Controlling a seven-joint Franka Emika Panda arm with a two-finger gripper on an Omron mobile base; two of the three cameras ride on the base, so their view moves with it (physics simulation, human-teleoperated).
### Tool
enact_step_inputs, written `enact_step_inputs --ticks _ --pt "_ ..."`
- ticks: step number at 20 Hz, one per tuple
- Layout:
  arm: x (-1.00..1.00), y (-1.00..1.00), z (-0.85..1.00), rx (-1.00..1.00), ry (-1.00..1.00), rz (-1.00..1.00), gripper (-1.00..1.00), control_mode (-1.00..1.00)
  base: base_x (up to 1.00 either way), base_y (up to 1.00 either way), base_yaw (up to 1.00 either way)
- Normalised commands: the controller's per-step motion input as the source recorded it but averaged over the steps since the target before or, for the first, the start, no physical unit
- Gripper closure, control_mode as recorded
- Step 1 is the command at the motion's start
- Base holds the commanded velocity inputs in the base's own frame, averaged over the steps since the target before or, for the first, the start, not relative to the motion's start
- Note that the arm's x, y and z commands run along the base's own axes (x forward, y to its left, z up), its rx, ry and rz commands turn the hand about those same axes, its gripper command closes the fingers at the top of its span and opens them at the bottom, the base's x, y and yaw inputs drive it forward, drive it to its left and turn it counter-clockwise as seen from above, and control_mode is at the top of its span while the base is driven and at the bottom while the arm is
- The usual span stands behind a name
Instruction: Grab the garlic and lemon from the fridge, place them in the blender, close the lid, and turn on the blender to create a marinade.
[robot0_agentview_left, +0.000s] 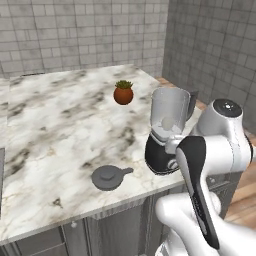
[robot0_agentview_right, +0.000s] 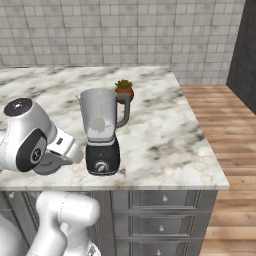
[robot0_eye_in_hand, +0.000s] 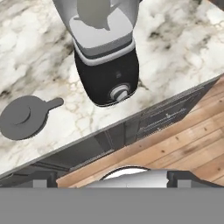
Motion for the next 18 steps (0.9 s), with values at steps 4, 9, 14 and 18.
enact_step_inputs --ticks 4,9,14,18 --pt "-0.02 0.00 -0.01 0.00 0.00 0.00 -1.00 -1.00 0.00 0.00 0.00" --pt "-0.15 0.00 0.00 0.00 -0.03 0.00 -1.00 1.00 -0.80 0.19 0.17" --pt "0.00 0.00 0.00 0.00 0.00 0.00 -1.00 1.00 -0.42 0.33 0.62" --pt "0.00 0.00 0.00 0.00 0.00 0.00 -1.00 1.00 -0.03 0.27 0.81"
